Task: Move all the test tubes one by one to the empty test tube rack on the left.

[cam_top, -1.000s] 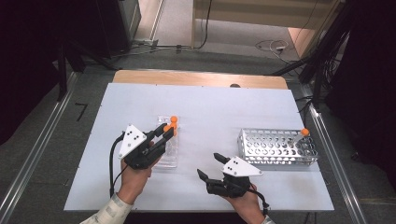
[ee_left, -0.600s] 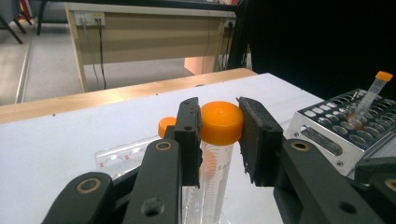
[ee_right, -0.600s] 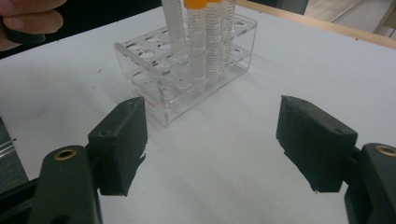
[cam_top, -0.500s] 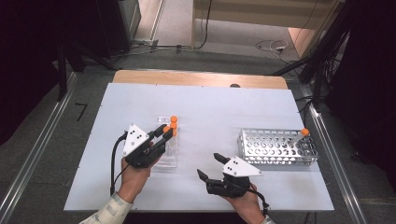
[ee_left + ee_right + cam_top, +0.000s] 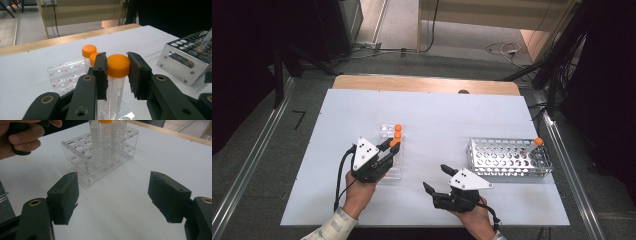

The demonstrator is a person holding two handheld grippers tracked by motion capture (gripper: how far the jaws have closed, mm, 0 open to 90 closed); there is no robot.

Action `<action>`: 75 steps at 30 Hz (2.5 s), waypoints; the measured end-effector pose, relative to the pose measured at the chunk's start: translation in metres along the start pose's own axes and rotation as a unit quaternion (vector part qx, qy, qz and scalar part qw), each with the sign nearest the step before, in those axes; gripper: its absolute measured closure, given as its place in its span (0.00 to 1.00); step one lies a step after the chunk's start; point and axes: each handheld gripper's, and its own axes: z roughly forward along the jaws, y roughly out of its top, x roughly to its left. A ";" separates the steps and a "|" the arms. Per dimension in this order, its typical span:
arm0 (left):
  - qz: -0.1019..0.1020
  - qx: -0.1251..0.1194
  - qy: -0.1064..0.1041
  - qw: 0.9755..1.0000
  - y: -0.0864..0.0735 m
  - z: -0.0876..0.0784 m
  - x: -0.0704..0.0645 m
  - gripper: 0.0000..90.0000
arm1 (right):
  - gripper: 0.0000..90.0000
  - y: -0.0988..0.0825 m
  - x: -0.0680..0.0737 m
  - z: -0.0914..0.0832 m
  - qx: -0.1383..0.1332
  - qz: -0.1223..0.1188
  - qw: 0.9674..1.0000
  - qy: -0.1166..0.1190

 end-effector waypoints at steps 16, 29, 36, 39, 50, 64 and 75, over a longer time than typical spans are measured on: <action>-0.001 -0.001 -0.001 1.000 -0.002 -0.001 -0.002 0.66 | 0.26 0.000 0.000 0.000 0.001 -0.001 1.000 -0.001; -0.006 -0.016 0.001 1.000 -0.002 -0.014 -0.010 0.40 | 0.26 0.001 -0.018 -0.013 -0.016 0.012 0.999 -0.040; -0.010 -0.015 0.010 1.000 -0.005 -0.015 -0.008 0.35 | 0.27 0.001 -0.050 -0.035 -0.038 0.032 0.994 -0.099; -0.014 -0.013 0.011 1.000 -0.007 -0.015 -0.006 0.35 | 0.27 -0.001 -0.067 -0.047 -0.048 0.044 0.989 -0.130; -0.014 -0.015 0.013 1.000 -0.007 -0.017 -0.005 0.34 | 0.27 -0.015 -0.117 -0.091 -0.077 0.087 0.965 -0.237; -0.013 -0.014 0.011 1.000 -0.008 -0.016 -0.006 0.34 | 0.28 -0.036 -0.158 -0.120 -0.092 0.145 0.933 -0.317; -0.013 -0.013 0.011 1.000 -0.008 -0.015 -0.006 0.35 | 0.38 -0.055 -0.192 -0.108 -0.072 0.180 0.917 -0.349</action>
